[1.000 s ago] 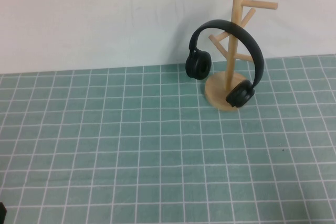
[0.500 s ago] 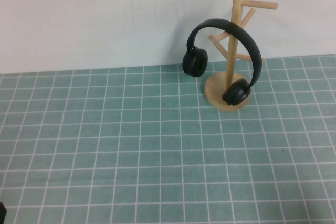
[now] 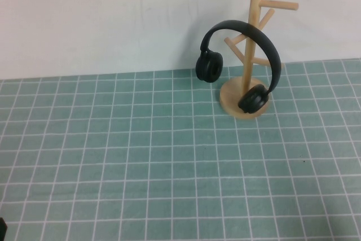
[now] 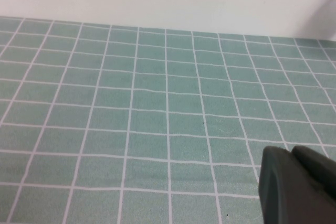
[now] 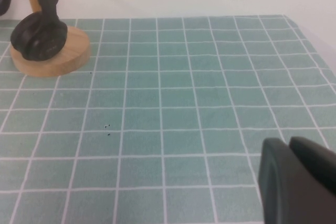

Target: Take out the headphones from the headphone stand

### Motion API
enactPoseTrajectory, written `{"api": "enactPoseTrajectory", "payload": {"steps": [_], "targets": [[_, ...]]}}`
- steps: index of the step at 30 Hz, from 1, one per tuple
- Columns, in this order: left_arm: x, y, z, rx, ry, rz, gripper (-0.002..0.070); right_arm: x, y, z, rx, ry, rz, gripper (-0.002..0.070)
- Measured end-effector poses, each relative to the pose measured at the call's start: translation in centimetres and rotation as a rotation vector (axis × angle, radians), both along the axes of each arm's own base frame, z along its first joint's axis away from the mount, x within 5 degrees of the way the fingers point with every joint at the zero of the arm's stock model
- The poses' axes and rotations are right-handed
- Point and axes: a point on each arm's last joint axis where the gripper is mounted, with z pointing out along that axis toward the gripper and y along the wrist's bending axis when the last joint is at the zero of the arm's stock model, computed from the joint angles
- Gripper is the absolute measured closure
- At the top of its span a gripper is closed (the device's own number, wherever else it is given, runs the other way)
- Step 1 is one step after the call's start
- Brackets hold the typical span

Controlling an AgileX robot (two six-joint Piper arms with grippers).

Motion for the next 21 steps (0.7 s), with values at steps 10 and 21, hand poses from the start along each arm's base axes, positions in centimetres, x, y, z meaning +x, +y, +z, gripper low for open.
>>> {"api": "enactPoseTrajectory", "payload": {"steps": [10, 21], "targets": [[0.0, 0.0, 0.0, 0.000, 0.000, 0.000, 0.0678, 0.0, 0.0, 0.0, 0.006, -0.002, 0.000, 0.0685], [0.0, 0.0, 0.0, 0.000, 0.000, 0.000, 0.0678, 0.3, 0.8, 1.5, 0.485, -0.155, -0.011, 0.0685]]}}
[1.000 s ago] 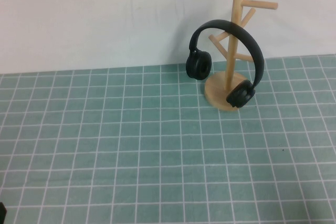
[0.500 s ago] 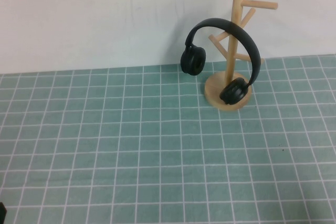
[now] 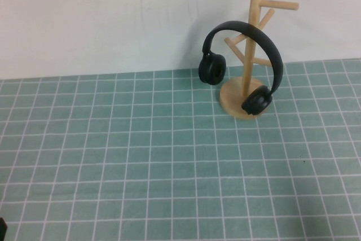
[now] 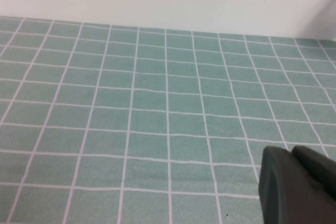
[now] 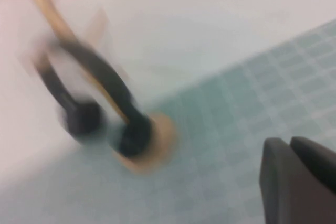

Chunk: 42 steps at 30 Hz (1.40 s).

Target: Take out the headphones from the headphone stand

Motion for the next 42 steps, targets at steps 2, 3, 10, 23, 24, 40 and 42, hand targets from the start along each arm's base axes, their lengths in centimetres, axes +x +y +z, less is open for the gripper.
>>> {"api": "enactPoseTrajectory", "payload": {"steps": [2, 3, 10, 23, 24, 40, 42], "targets": [[0.0, 0.0, 0.0, 0.000, 0.000, 0.000, 0.0678, 0.0, 0.0, 0.4, 0.133, -0.038, -0.012, 0.0685], [0.0, 0.0, 0.0, 0.000, 0.000, 0.000, 0.0678, 0.1, 0.0, 0.6, 0.180, -0.057, -0.021, 0.0685], [0.0, 0.0, 0.0, 0.000, 0.000, 0.000, 0.0678, -0.1, 0.5, 1.0, 0.289, -0.020, 0.027, 0.0684], [0.0, 0.0, 0.0, 0.000, 0.000, 0.000, 0.0678, 4.7, 1.1, 9.5, -0.142, 0.776, 0.245, 0.0682], [0.0, 0.0, 0.0, 0.000, 0.000, 0.000, 0.0678, 5.5, 0.8, 9.8, -0.174, 0.820, 0.239, 0.0682], [0.0, 0.0, 0.0, 0.000, 0.000, 0.000, 0.0678, 17.1, 12.0, 12.9, -0.698, 0.885, 0.383, 0.0682], [0.0, 0.0, 0.0, 0.000, 0.000, 0.000, 0.0678, 18.0, 14.6, 12.8, -0.773, 0.847, 0.397, 0.0679]]}}
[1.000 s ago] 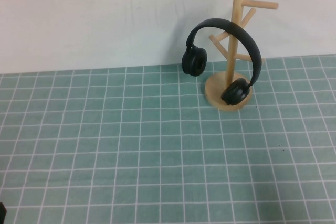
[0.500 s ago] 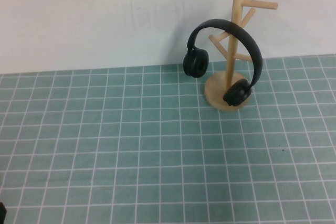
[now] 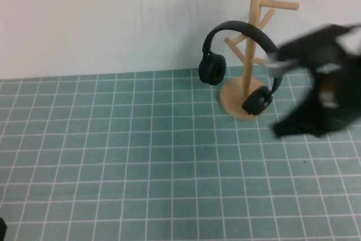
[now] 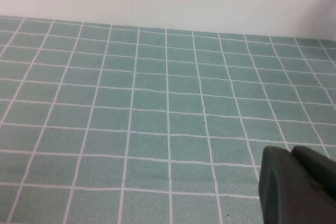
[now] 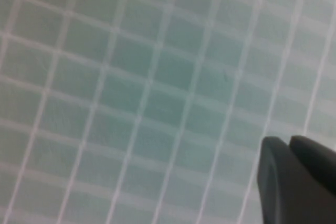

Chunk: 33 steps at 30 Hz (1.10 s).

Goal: Take out the headphones from the headphone stand
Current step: Pick up the headphones from the headphone stand

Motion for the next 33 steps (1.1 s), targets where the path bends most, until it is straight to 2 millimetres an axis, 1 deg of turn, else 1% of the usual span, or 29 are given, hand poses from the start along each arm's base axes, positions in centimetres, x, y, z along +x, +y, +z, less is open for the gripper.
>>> {"api": "enactPoseTrajectory", "payload": {"steps": [2, 4, 6, 8, 11, 13, 16, 21, 28, 29, 30, 33], "targets": [[0.0, 0.0, 0.0, 0.000, 0.000, 0.000, 0.0678, 1.2, 2.2, 0.2, -0.039, -0.044, 0.036, 0.0657], [0.0, 0.0, 0.0, 0.000, 0.000, 0.000, 0.0678, 2.4, 3.6, 0.6, -0.068, -0.087, 0.053, 0.0608], [0.0, 0.0, 0.0, 0.000, 0.000, 0.000, 0.0678, 3.5, 4.6, 1.5, -0.076, -0.136, 0.056, 0.0525], [0.0, 0.0, 0.0, 0.000, 0.000, 0.000, 0.0678, 4.7, 5.3, 1.9, -0.091, -0.170, 0.057, 0.0402], [0.0, 0.0, 0.0, 0.000, 0.000, 0.000, 0.0678, 6.1, 6.2, 1.9, -0.121, -0.202, 0.058, 0.0243], [0.0, 0.0, 0.0, 0.000, 0.000, 0.000, 0.0678, 6.9, 6.8, 1.4, -0.145, -0.208, 0.060, 0.0185], [0.0, 0.0, 0.0, 0.000, 0.000, 0.000, 0.0678, 7.9, 7.5, 0.6, -0.180, -0.216, 0.066, 0.0156], [0.0, 0.0, 0.0, 0.000, 0.000, 0.000, 0.0678, 9.4, 8.0, -0.7, -0.222, -0.238, 0.064, 0.0146], [0.0, 0.0, 0.0, 0.000, 0.000, 0.000, 0.0678, 12.0, 6.8, -2.5, -0.264, -0.251, 0.039, 0.0143], [0.0, 0.0, 0.0, 0.000, 0.000, 0.000, 0.0678, 12.9, 5.6, 0.5, -0.269, -0.382, 0.036, 0.0136], [0.0, 0.0, 0.0, 0.000, 0.000, 0.000, 0.0678, 12.6, 6.5, -3.0, -0.277, -0.256, 0.038, 0.0143], [0.0, 0.0, 0.0, 0.000, 0.000, 0.000, 0.0678, 13.5, 6.3, -3.6, -0.297, -0.275, 0.051, 0.0143]]}}
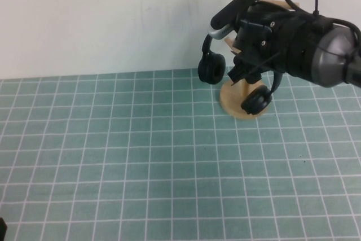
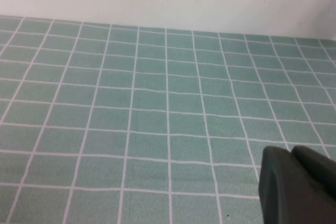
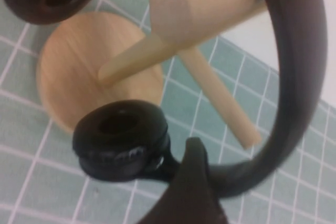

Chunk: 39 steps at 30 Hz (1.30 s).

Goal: Take out the headphones from the headphone stand
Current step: Pick up the headphones from the headphone stand

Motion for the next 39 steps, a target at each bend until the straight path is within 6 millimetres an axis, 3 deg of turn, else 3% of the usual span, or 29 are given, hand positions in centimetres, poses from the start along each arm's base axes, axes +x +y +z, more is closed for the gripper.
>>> {"api": "enactPoseTrajectory", "payload": {"steps": [10, 24, 32, 39], "targets": [[0.0, 0.0, 0.0, 0.000, 0.000, 0.000, 0.0678, 1.8, 0.0, -1.0, 0.023, -0.042, 0.035, 0.0162], [0.0, 0.0, 0.0, 0.000, 0.000, 0.000, 0.0678, 2.5, -0.1, -1.2, 0.023, -0.052, 0.033, 0.0505], [0.0, 0.0, 0.0, 0.000, 0.000, 0.000, 0.0678, 2.5, -0.1, -1.2, 0.021, -0.053, 0.033, 0.0566], [0.0, 0.0, 0.0, 0.000, 0.000, 0.000, 0.0678, 2.2, -0.5, -0.7, 0.010, -0.050, 0.006, 0.0573]]}}
